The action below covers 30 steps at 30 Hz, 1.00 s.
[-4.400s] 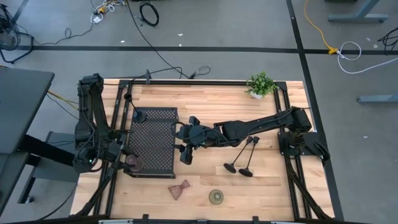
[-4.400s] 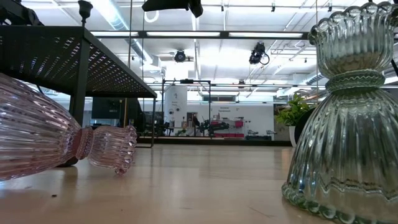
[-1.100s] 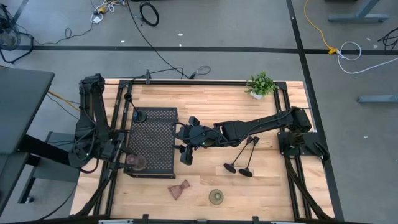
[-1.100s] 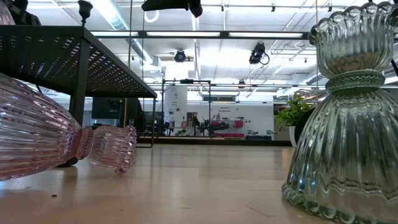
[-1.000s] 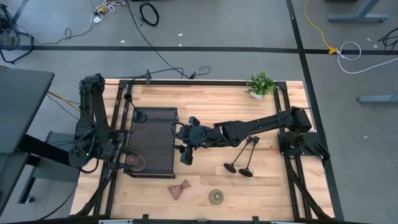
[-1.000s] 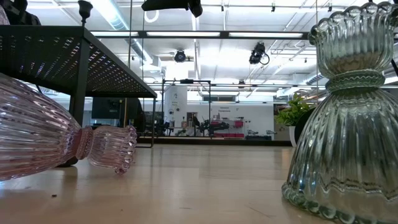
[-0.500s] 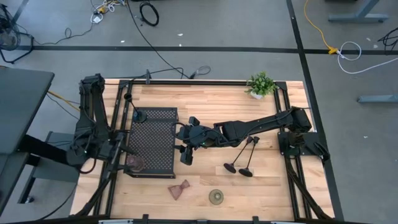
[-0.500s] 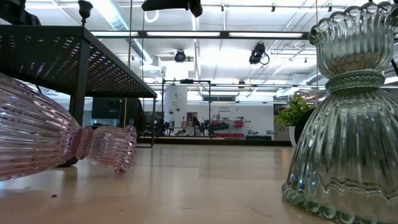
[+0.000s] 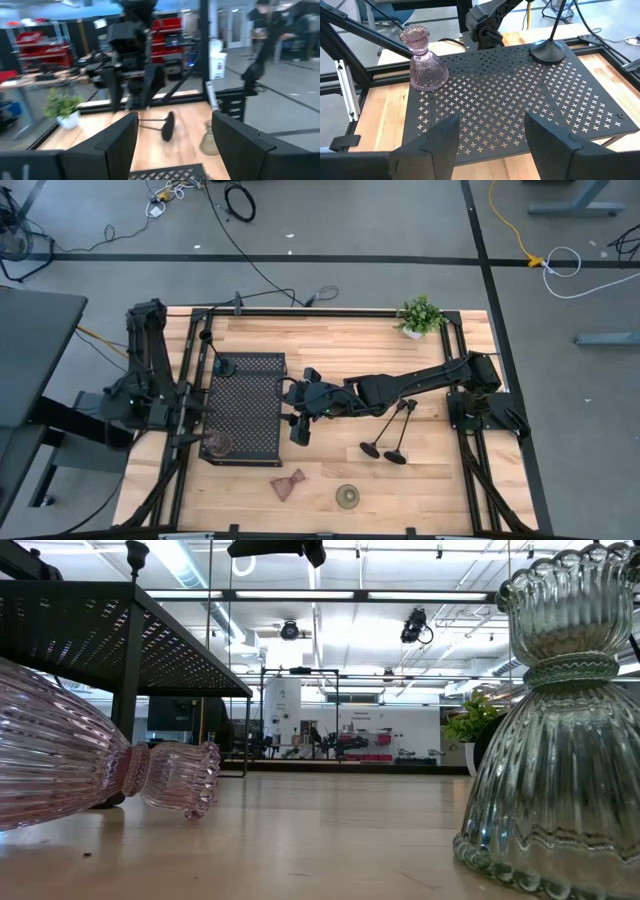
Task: Pick & Place candle stick holders
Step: Put the left black candle holder on the shelf aligned with the other black candle holder
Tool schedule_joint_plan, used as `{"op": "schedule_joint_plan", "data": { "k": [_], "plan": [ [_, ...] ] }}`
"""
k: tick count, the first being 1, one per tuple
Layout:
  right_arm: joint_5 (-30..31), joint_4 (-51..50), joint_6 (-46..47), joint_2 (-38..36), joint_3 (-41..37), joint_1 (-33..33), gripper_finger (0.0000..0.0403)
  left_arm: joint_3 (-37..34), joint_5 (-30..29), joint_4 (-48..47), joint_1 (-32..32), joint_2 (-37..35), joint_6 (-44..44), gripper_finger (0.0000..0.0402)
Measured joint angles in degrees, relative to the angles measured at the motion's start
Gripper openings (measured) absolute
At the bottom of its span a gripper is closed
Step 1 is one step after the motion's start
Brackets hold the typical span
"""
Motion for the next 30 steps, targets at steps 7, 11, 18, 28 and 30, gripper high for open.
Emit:
{"op": "schedule_joint_plan", "data": {
  "k": [7,11,18,28,30],
  "plan": [
    [0.00,0.09,-0.20,0.00,0.00,0.00,0.0222,0.00,11.45,0.12,9.79,-5.43,6.26,0.0252],
    [0.00,0.07,-0.22,0.00,0.00,0.00,0.0222,0.00,19.25,-1.29,18.35,-7.36,6.76,0.0252],
    [0.00,0.02,-0.22,0.00,0.00,0.00,0.0222,-0.02,29.04,-9.39,32.58,-7.95,0.28,0.0252],
    [2.30,-5.46,0.43,-0.04,0.00,0.04,0.0222,-0.07,45.14,-13.56,49.76,-6.70,-7.12,0.0252],
    [2.95,-8.48,1.79,-0.11,0.00,0.14,0.0222,-0.07,46.77,-14.72,52.07,-6.19,-8.23,0.0252]
  ]
}}
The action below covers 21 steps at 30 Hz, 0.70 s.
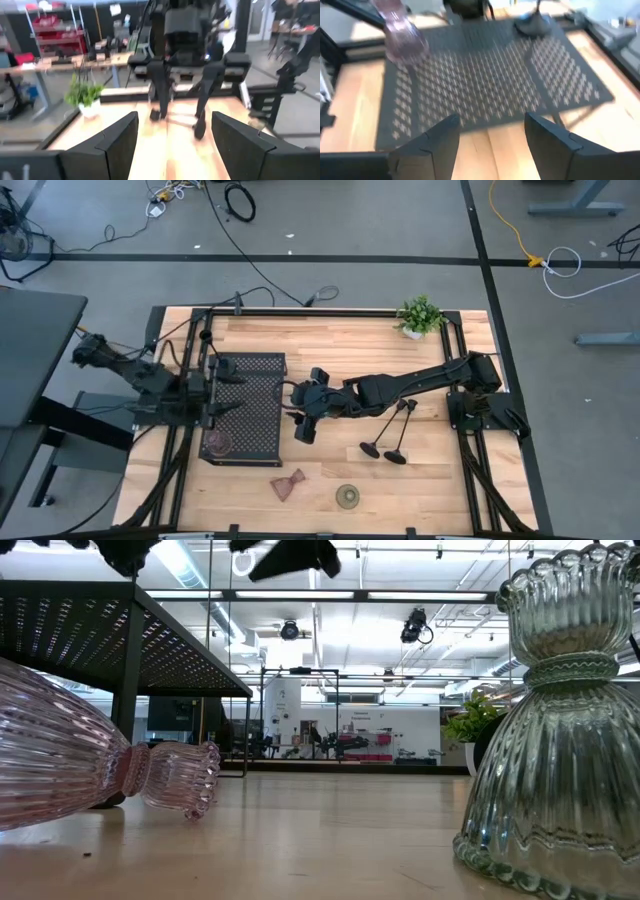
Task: Pick & Place candle stick holders
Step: Put the left black candle holder on the shelf aligned with the other black candle holder
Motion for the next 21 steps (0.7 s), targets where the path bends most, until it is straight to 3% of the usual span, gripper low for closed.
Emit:
{"op": "schedule_joint_plan", "data": {
  "k": [6,14,21],
  "plan": [
    [0.94,-14.60,6.62,-0.61,-0.04,1.79,0.0222,0.00,6.39,-1.28,4.03,1.05,-2.48,0.0252],
    [-0.09,-36.51,22.21,-1.51,-0.04,7.42,0.0222,-0.04,7.48,-1.83,4.53,1.24,-4.50,0.0252],
    [0.56,-57.38,50.44,-1.61,-1.28,12.78,0.0222,-0.04,7.25,-1.80,4.51,1.12,-5.23,0.0252]
  ]
}}
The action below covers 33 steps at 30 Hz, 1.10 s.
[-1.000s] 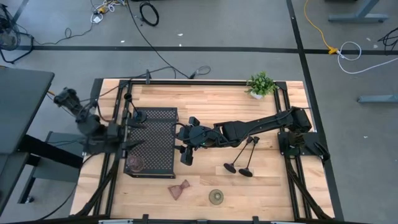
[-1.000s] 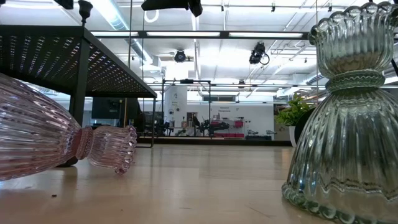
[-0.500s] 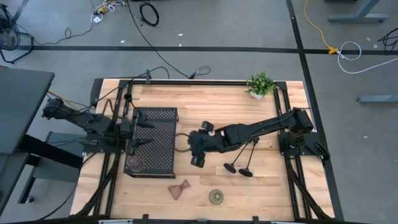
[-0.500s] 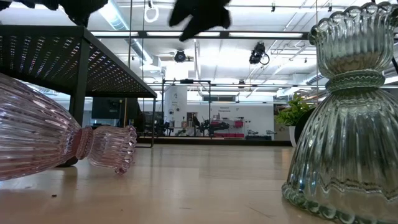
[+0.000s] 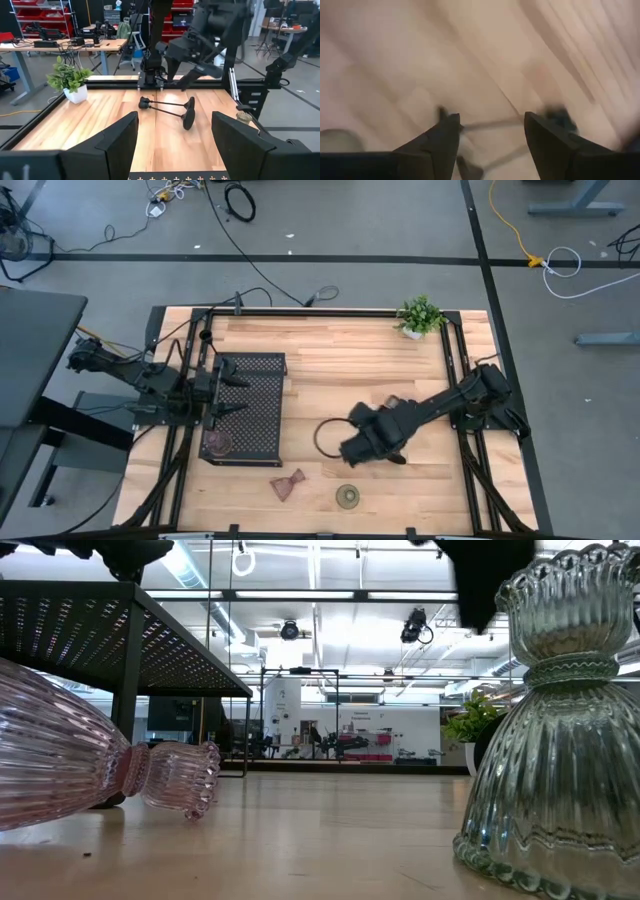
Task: Pick & Place candle stick holders
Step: Put the left black candle holder on the shelf aligned with the other black candle holder
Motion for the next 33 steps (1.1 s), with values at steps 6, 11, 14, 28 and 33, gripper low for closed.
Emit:
{"op": "schedule_joint_plan", "data": {
  "k": [6,11,14,28,33],
  "plan": [
    [-2.99,-4.23,27.71,0.10,-6.57,4.30,0.0222,0.00,0.00,0.03,0.00,-0.01,-0.63,0.0252],
    [-7.77,0.76,44.08,0.17,-14.76,5.52,0.0219,0.00,0.57,0.03,0.00,-0.01,-0.76,0.0252],
    [-7.91,4.06,47.51,0.08,-18.07,5.06,0.0217,0.00,0.58,0.04,0.00,-0.01,-0.74,0.0252],
    [-3.44,16.76,61.28,0.06,-28.61,0.34,0.0217,0.00,0.79,-0.01,-0.02,-0.01,-0.74,0.0252],
    [-0.40,20.31,60.84,-0.12,-31.74,-1.23,0.0217,0.00,1.44,-0.16,-0.02,-0.01,-0.74,0.0252]
  ]
}}
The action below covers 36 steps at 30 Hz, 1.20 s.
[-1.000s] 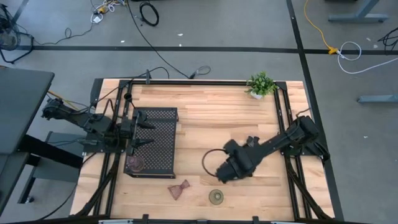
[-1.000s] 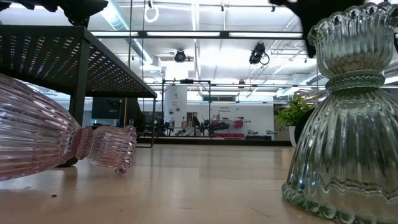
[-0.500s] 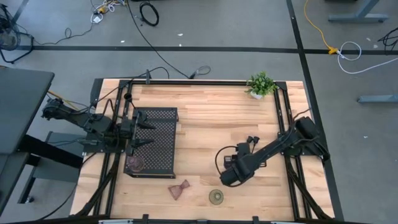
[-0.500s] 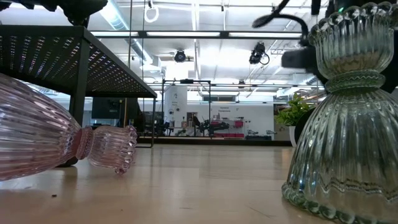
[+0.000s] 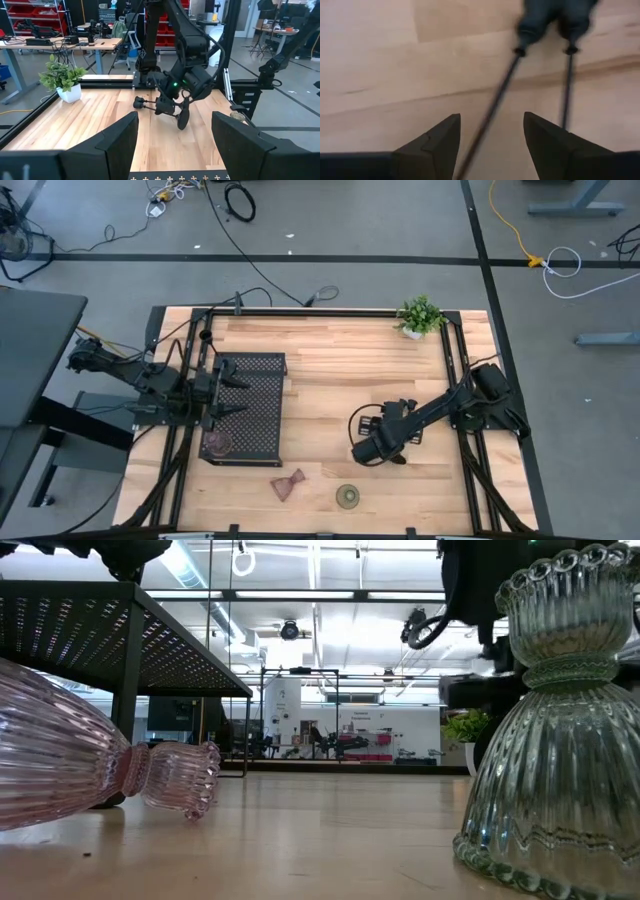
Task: Pick & Place candle stick holders
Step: Put the left black candle holder on the shelf aligned with the other black candle holder
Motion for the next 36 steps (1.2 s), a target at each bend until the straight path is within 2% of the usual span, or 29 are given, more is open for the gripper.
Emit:
{"op": "schedule_joint_plan", "data": {
  "k": [7,11,15,21,22,36],
  "plan": [
    [0.10,6.99,-3.80,0.00,-3.39,-2.35,0.0215,0.02,0.00,-1.19,0.00,0.00,0.00,0.0252],
    [-0.28,9.49,-5.82,-0.07,-4.40,-3.30,0.0194,0.04,0.00,-1.18,0.00,0.00,0.00,0.0252],
    [-0.60,9.49,-7.62,-0.11,-4.50,-4.19,0.0142,0.07,0.00,-1.17,0.00,0.00,0.00,0.0252],
    [0.05,9.37,-11.32,-0.11,-4.54,-4.77,0.0021,0.07,0.00,-1.16,0.00,0.00,0.00,0.0252],
    [0.57,9.44,-12.50,-0.09,-4.54,-4.74,0.0013,0.07,0.00,-1.16,0.00,0.00,0.00,0.0252],
    [6.50,10.41,-18.16,-1.00,-3.41,-5.01,0.0004,0.07,0.00,-1.14,0.00,0.00,-0.03,0.0252]
  ]
}}
